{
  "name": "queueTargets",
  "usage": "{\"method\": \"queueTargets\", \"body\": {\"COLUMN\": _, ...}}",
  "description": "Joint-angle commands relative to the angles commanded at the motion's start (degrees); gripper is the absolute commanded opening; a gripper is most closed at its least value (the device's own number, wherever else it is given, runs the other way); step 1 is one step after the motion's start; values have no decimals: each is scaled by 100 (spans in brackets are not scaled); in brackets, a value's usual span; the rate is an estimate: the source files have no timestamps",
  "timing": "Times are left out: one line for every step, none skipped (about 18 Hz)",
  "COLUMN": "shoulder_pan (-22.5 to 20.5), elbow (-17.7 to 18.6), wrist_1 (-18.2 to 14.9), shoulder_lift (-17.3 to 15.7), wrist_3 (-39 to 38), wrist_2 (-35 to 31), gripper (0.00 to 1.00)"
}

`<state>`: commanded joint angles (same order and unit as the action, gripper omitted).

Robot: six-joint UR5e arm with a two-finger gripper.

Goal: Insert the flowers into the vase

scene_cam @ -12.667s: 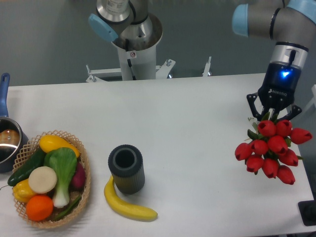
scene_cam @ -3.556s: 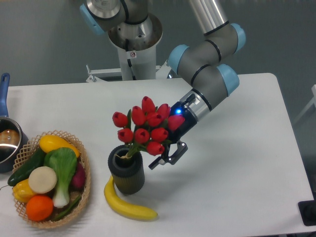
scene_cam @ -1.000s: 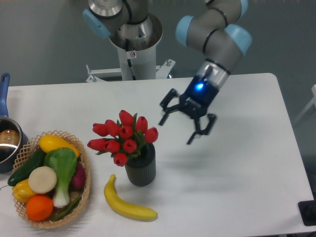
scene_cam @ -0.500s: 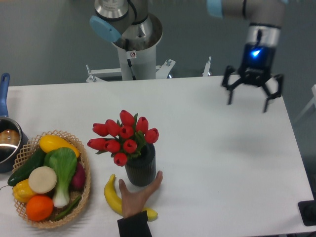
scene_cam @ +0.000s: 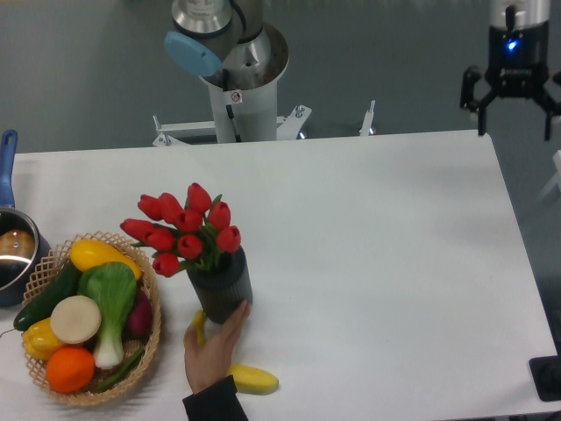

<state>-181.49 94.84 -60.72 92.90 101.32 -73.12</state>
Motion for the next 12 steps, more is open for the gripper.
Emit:
{"method": "queueTargets", "body": {"shoulder_pan": -1, "elbow": -9, "wrist_1": -79, "shoulder_lift": -9, "wrist_3": 89, "wrist_2": -9, "gripper": 100}}
{"method": "queueTargets", "body": {"shoulder_pan": -9, "elbow": 61, "wrist_1": -141, "shoulder_lift": -70, "wrist_3": 142, "wrist_2": -18, "gripper": 100}}
{"method": "queueTargets", "body": {"shoulder_pan": -9, "elbow": 122, "wrist_1": -168, "shoulder_lift": -105, "wrist_3": 168, "wrist_2": -44, "gripper": 100}}
{"method": "queueTargets", "body": {"shoulder_pan": -9, "elbow": 175, "wrist_1": -185, "shoulder_lift": -158, "wrist_3": 169, "wrist_2": -97, "gripper": 100}}
{"method": "queueTargets", "body": {"shoulder_pan": -1, "elbow": 210, "wrist_1": -194, "shoulder_lift": -176, "wrist_3": 169, "wrist_2": -176, "gripper": 100}}
{"method": "queueTargets", "body": {"shoulder_pan": 8, "elbow": 245, "wrist_1": -194, "shoulder_lift": -202, "wrist_3": 169, "wrist_2": -237, "gripper": 100}}
{"method": "queueTargets", "body": {"shoulder_pan": 26, "elbow": 281, "wrist_1": -194, "shoulder_lift": -203, "wrist_3": 169, "wrist_2": -299, "gripper": 100}}
{"method": "queueTargets", "body": {"shoulder_pan": 34, "elbow": 316, "wrist_1": -194, "shoulder_lift": -220, "wrist_3": 169, "wrist_2": -352, "gripper": 100}}
{"method": "queueTargets", "body": {"shoulder_pan": 35, "elbow": 351, "wrist_1": -194, "shoulder_lift": -237, "wrist_3": 169, "wrist_2": -378, "gripper": 100}}
{"method": "queueTargets", "body": {"shoulder_pan": 61, "elbow": 377, "wrist_1": -194, "shoulder_lift": -238, "wrist_3": 169, "wrist_2": -378, "gripper": 100}}
{"method": "queueTargets", "body": {"shoulder_pan": 78, "elbow": 412, "wrist_1": -194, "shoulder_lift": -238, "wrist_3": 169, "wrist_2": -405, "gripper": 100}}
{"method": "queueTargets", "body": {"shoulder_pan": 78, "elbow": 456, "wrist_1": -194, "shoulder_lift": -255, "wrist_3": 169, "wrist_2": -509, "gripper": 100}}
